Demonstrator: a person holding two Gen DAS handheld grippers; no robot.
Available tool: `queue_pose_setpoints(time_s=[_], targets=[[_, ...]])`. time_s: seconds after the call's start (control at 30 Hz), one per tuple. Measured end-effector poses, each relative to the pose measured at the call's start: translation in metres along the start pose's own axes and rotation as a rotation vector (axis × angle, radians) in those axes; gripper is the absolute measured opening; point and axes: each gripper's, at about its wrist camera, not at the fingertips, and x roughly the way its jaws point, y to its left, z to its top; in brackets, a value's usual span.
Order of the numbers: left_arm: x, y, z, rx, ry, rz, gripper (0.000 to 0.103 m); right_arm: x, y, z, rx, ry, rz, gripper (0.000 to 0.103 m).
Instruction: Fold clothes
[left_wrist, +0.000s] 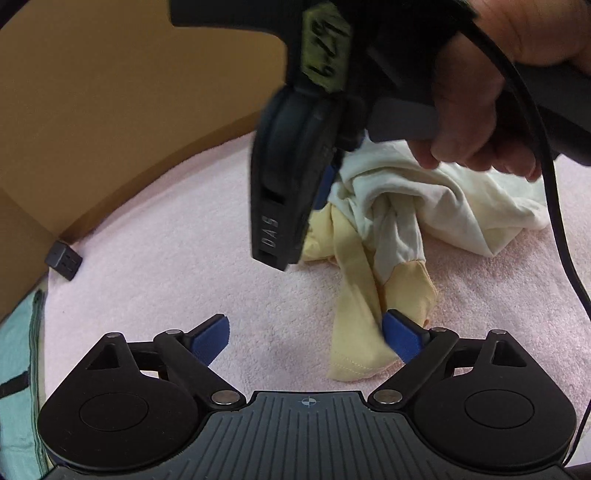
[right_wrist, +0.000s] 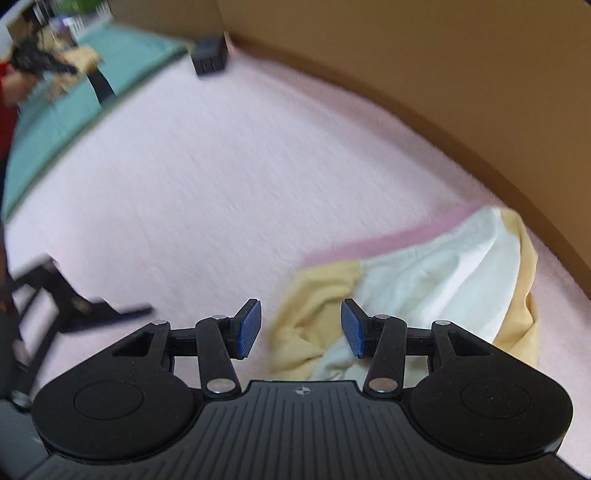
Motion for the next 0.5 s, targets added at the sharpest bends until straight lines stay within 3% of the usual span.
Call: queue_pose_setpoints(time_s=[0.13, 0.17, 0.2, 0.27, 0.5], targets=[[0.004, 0.017, 0.004, -0.084, 0.037, -0.016, 0.098, 0.009, 0.008, -0.004, -0.068, 0.008, -0.038, 0.054], [0.005, 0.021, 0.005, -0.104, 0.046, -0.021, 0.099, 0.009, 0.007, -0.004, -0.073, 0.002, -0.052, 0.046], [0.006, 0.025, 0.006, -0.123, 0.055, -0.025, 0.099, 0.008, 0.003, -0.003, -0.063, -0.004, -0.064, 0.029], [0.008, 0.029, 0.006, -0.141, 0.071, -0.022, 0.099, 0.006, -0.006, -0.001, -0.014, -0.016, -0.051, 0.008], [0.011, 0.032, 0.007, -0.14, 0.086, -0.018, 0.099, 0.001, -0.026, 0.006, 0.209, -0.084, 0.092, 0.004]])
